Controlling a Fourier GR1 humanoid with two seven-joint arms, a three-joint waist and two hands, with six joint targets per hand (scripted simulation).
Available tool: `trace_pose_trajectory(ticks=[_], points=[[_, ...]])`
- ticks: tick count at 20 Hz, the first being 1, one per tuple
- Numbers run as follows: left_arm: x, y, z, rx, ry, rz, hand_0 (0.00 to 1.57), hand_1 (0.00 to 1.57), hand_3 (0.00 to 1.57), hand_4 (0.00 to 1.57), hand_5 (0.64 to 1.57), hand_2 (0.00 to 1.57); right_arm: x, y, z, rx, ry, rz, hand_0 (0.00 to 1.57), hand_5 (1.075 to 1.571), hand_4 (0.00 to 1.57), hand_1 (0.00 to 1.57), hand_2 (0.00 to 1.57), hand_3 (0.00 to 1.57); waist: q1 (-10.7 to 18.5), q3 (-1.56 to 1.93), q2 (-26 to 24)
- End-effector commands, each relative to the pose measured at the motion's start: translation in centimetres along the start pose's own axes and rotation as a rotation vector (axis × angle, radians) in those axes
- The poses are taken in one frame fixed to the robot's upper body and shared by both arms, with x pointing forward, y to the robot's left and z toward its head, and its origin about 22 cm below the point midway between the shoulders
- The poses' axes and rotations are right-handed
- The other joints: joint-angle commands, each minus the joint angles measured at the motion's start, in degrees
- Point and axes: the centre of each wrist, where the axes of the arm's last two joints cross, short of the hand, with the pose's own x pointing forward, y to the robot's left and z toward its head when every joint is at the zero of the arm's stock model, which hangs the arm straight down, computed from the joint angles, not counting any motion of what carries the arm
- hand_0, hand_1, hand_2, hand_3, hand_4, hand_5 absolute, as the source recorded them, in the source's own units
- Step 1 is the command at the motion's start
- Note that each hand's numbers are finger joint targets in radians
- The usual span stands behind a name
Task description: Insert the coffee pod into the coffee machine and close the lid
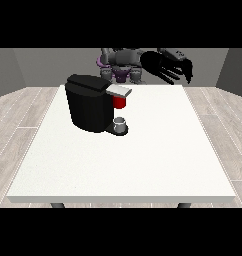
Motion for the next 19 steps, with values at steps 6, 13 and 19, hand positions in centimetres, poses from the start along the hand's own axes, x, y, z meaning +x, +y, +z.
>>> trace_pose_trajectory(ticks=[6,13,19], points=[[0.9,0.4,-0.5,0.017,-0.022,-0.028,0.00,0.00,0.00,0.34,1.571,0.00,2.6,4.6,-1.1,0.086,-0.152,-0.067,0.00,1.571,0.00,0.00,0.00,0.00,-2.09,-0.65,1.72],[-1.2,-1.2,2.1,0.049,0.050,0.015,0.00,0.00,0.00,0.27,1.571,0.00,0.0,8.7,0.1,0.208,-0.204,-0.121,0.00,1.571,0.00,0.00,0.00,0.00,-5.67,-0.63,-3.76],[-4.5,1.6,5.8,0.169,0.149,0.059,0.00,0.00,0.00,0.27,1.571,0.00,-4.2,15.9,5.6,0.346,-0.207,-0.228,0.00,1.571,0.26,0.00,0.00,0.00,-13.15,-0.64,-8.98]])
